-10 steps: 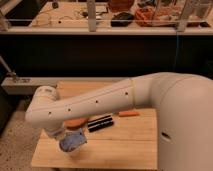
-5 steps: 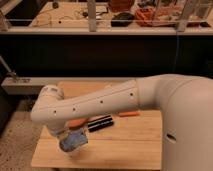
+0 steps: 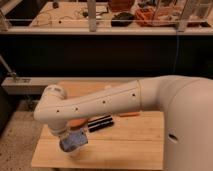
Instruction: Place the white sponge in the ceramic cup
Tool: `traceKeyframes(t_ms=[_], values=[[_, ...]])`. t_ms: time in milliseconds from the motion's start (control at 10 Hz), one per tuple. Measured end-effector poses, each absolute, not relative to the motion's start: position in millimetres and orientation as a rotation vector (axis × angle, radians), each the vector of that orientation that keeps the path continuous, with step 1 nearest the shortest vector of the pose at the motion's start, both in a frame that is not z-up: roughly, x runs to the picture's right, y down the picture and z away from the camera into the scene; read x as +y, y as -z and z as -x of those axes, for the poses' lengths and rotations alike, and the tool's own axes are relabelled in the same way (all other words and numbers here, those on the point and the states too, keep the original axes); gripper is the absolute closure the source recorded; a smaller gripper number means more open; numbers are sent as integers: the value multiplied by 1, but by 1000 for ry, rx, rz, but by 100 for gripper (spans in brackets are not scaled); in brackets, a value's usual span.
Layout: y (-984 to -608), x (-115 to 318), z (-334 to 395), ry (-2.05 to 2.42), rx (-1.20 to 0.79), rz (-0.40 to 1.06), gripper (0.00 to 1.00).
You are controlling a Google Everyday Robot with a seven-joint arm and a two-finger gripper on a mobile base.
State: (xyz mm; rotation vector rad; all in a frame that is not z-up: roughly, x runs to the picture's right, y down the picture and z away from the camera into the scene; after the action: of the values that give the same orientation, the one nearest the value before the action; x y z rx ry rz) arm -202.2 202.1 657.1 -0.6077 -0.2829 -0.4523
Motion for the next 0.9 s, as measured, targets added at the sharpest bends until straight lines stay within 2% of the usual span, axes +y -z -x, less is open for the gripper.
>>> traceKeyframes(t_ms=[900], values=[[-662,202,212,455,-327,610,99]])
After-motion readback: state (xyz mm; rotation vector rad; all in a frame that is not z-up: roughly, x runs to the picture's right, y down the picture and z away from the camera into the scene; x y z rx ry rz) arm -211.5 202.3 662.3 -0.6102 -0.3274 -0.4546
